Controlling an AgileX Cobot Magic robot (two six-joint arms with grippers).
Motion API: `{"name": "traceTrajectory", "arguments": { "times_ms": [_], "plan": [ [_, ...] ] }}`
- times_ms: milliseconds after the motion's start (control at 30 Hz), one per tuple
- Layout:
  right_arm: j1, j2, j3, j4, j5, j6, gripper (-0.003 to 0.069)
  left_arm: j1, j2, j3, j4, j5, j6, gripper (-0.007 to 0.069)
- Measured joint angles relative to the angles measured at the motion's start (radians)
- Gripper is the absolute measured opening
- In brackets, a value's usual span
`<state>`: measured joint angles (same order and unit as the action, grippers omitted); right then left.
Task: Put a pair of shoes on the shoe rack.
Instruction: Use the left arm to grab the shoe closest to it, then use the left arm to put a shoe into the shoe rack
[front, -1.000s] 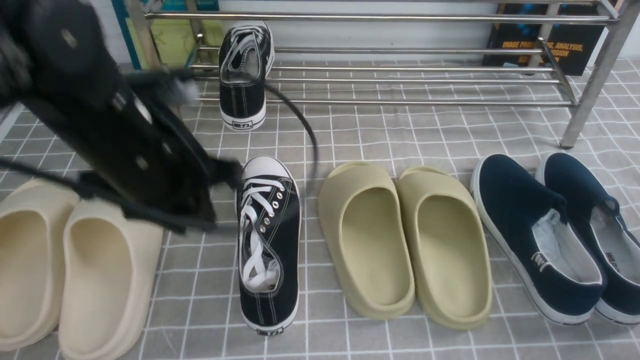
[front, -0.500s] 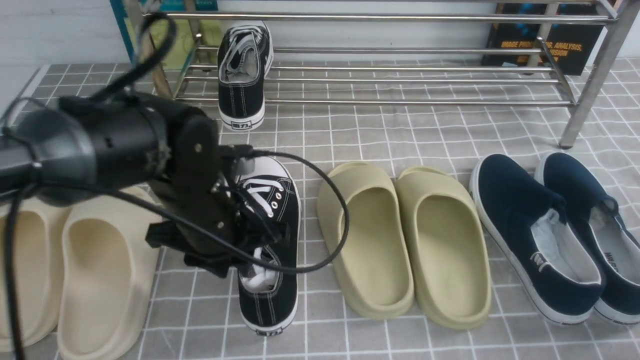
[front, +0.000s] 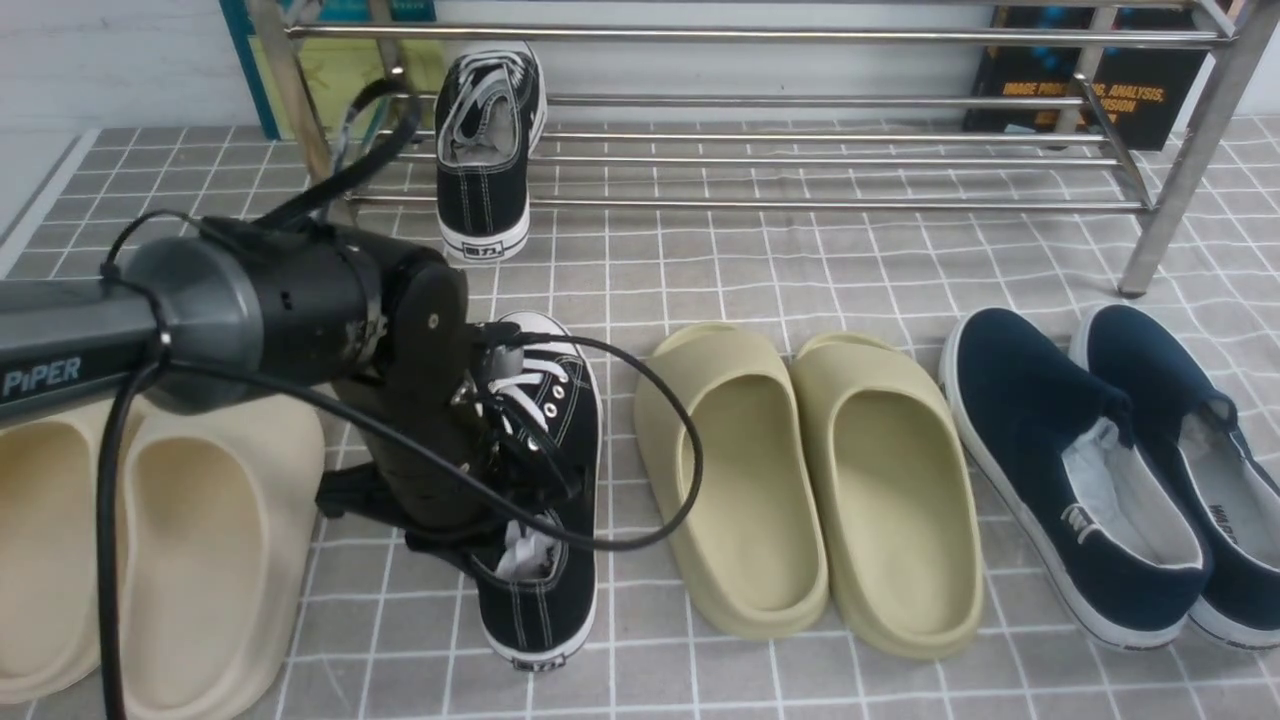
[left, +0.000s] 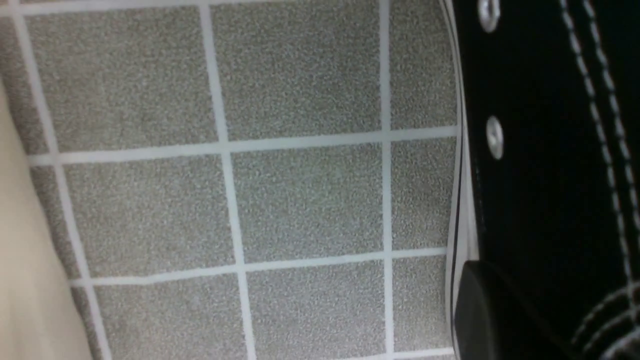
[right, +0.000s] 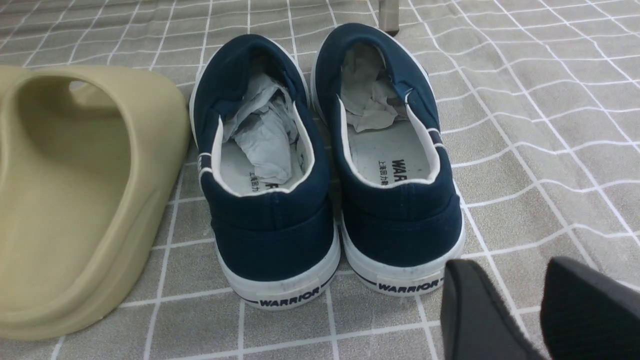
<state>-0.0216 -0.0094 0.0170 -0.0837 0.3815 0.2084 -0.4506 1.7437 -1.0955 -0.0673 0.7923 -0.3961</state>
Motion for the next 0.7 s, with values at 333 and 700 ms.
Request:
{"name": "traceTrajectory", "arguments": {
  "times_ms": [333, 700],
  "plan": [
    [0.000, 0.000, 0.000, 0.000, 0.000, 0.000, 0.0246, -0.001, -0.153, -0.115, -0.004, 0.127, 0.021, -0.0013],
    [0.000, 0.000, 0.000, 0.000, 0.000, 0.000, 0.0246, 0.062, 0.022, -0.394, -0.051, 0.159, 0.053, -0.0013]
  ]
}}
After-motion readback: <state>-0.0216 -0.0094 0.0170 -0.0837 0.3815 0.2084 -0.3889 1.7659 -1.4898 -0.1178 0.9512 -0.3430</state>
